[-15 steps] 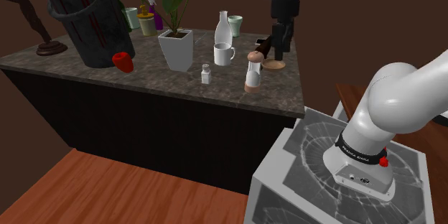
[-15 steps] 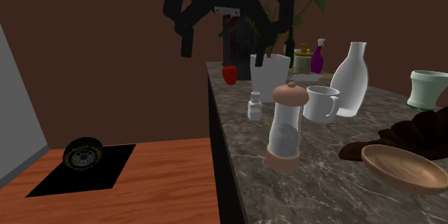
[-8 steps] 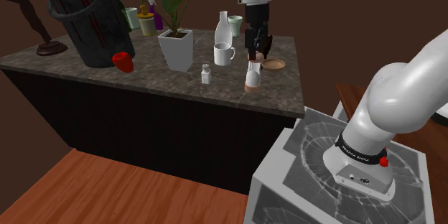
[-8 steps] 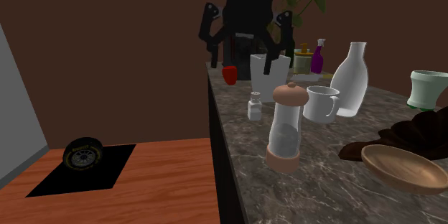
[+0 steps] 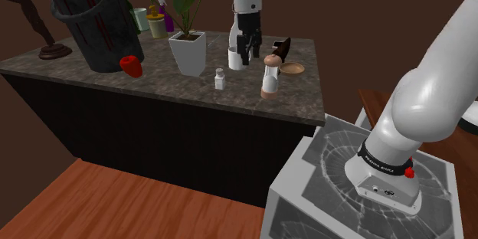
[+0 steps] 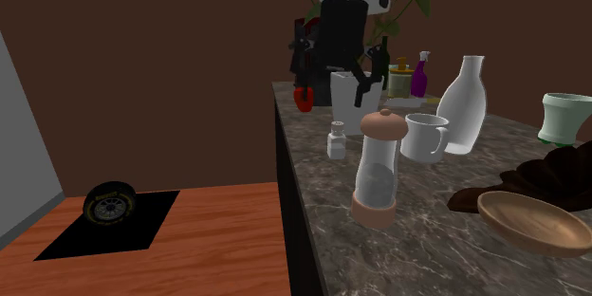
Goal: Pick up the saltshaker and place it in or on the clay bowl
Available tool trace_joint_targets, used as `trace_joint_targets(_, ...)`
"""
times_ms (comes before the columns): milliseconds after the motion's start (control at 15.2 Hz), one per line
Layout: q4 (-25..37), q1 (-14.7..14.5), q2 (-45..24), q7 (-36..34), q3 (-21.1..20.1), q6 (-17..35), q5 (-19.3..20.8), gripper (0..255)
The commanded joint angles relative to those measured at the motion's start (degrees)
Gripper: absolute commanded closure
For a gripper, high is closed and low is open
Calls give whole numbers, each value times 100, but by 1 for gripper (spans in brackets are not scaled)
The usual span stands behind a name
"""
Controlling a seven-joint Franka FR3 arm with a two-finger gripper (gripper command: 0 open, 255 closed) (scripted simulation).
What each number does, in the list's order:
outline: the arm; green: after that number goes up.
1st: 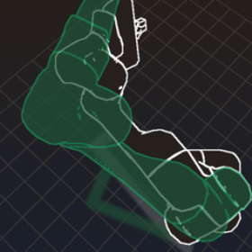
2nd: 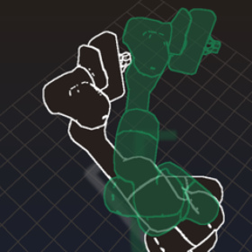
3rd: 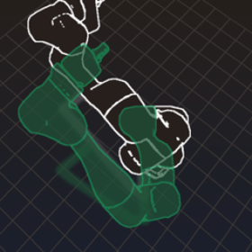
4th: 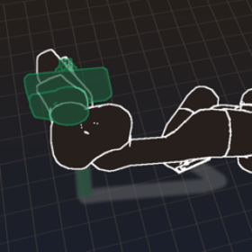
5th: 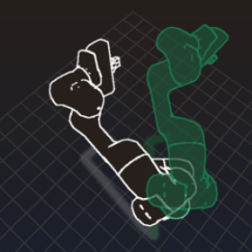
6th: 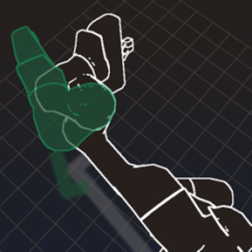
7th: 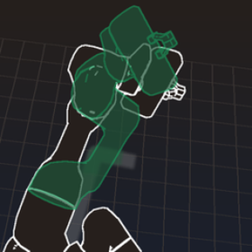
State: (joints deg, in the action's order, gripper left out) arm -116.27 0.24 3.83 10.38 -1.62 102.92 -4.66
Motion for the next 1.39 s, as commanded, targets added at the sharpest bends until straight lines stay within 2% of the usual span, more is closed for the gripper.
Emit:
trace_joint_targets(0, 369, -3, -438, 31, -3, 93, 15, 0)
trace_joint_targets(462, 2049, 3, -2030, 140, 4, 77, 79, 0)
trace_joint_targets(792, 3652, -2, -3291, 195, 1, -212, 129, 0)
trace_joint_targets(858, 3738, -3, -3354, 197, 2, -233, 131, 0)
trace_joint_targets(1320, 3185, -22, -3374, 207, -5, 340, 123, 0)
